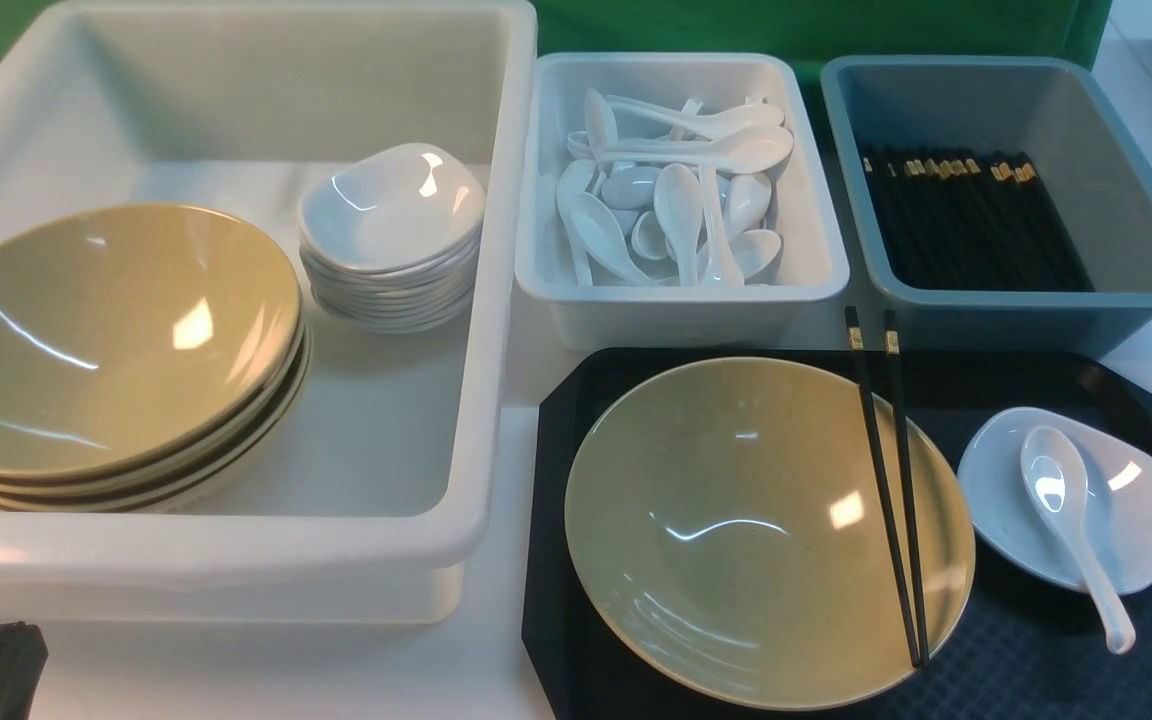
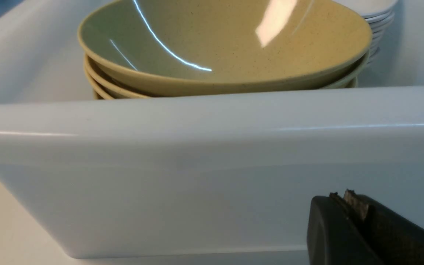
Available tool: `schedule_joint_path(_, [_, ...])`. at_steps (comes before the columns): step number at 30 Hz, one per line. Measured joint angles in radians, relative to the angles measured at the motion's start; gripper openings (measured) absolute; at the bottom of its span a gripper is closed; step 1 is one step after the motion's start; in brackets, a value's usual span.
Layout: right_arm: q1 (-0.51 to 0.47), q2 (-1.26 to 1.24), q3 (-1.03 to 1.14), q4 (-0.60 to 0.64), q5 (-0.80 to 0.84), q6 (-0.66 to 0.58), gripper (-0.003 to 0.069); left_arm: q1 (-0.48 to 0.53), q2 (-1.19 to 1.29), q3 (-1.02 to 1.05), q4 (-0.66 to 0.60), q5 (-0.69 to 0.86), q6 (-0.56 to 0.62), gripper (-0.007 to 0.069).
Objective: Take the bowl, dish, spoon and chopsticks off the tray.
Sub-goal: Use the right arm to grab the chopsticks
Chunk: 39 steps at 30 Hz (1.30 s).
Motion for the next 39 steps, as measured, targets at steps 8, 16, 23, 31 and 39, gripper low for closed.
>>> schedule_joint_path(8, [0.0, 0.0, 0.0, 0.0, 0.0, 0.0, 0.0237, 0.0, 0.0, 0.0, 0.0, 0.0, 0.0, -0.001])
schedule_joint_path(16, [0.0, 0.0, 0.0, 0.0, 0.0, 0.0, 0.0237, 0.0, 0.0, 0.0, 0.0, 0.0, 0.0, -0.001])
schedule_joint_path(23, [0.0, 0.0, 0.0, 0.0, 0.0, 0.019, 0.0237, 0.0, 0.0, 0.0, 0.0, 0.0, 0.0, -0.001])
schedule_joint_path(31, [0.0, 0.0, 0.0, 0.0, 0.0, 0.056, 0.0237, 0.0, 0.0, 0.0, 0.0, 0.0, 0.0, -0.001])
schedule_joint_path(39, [0.0, 0.0, 0.0, 0.163, -0.005, 0.348, 0.0237, 0.0, 0.0, 0.0, -0.267, -0.02, -0.147, -0.001])
